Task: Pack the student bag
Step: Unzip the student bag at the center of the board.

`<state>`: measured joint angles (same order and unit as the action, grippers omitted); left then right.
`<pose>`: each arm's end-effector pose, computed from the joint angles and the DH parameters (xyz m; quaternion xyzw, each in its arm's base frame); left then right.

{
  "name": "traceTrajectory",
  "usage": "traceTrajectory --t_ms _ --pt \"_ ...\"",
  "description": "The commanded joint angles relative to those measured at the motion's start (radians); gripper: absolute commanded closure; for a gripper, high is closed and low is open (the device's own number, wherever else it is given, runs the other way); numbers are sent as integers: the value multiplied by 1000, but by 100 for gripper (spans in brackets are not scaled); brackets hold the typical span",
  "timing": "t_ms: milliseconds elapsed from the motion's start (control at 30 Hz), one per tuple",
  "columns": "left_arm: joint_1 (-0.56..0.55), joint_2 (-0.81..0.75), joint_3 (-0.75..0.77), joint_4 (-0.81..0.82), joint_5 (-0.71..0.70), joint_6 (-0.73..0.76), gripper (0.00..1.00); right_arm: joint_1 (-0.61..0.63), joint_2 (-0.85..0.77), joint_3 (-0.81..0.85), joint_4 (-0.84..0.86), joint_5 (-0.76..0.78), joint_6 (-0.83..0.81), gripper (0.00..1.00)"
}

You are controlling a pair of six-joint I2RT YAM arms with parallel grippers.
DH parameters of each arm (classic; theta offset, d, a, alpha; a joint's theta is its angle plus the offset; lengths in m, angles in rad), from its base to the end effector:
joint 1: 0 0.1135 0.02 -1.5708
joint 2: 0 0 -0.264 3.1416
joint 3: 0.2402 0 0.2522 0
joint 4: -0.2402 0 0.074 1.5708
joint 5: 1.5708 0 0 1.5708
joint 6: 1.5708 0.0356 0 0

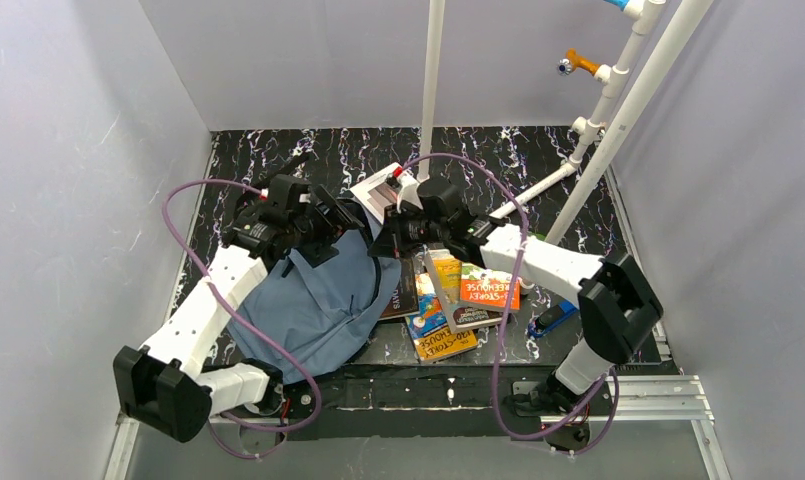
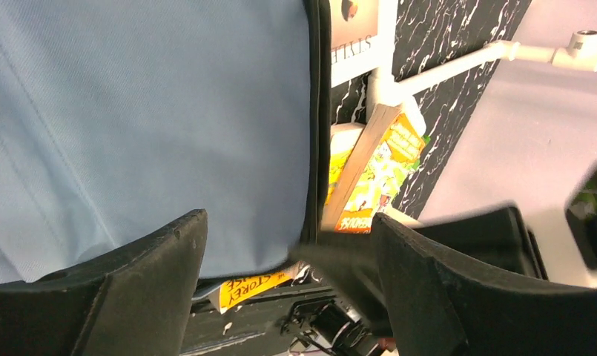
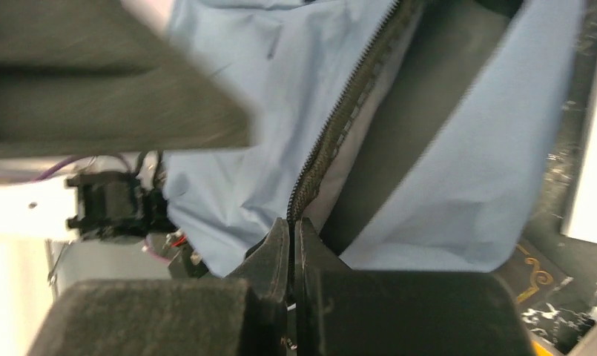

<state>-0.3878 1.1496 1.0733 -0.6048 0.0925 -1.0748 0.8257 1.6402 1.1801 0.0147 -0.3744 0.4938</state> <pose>0.2264 -0.0960 0.3267 -0.2849 0.8557 -0.3181 0.2921 0.2488 0.2890 0.2757 -0.2352 0.8032 0.4456 0.3177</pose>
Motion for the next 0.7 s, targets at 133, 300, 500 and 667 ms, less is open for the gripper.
traceTrajectory --t_ms 133,300,500,667 --pt "9 104 91 15 22 119 28 73 -162 -89 257 -130 -37 99" --pt "8 105 96 22 16 243 46 94 -141 -86 270 -142 -47 99" --pt "8 146 229 -114 -158 570 95 101 -133 -79 238 -114 -40 80" --pt "9 181 362 -215 -344 838 100 97 -163 -53 148 -15 -55 45"
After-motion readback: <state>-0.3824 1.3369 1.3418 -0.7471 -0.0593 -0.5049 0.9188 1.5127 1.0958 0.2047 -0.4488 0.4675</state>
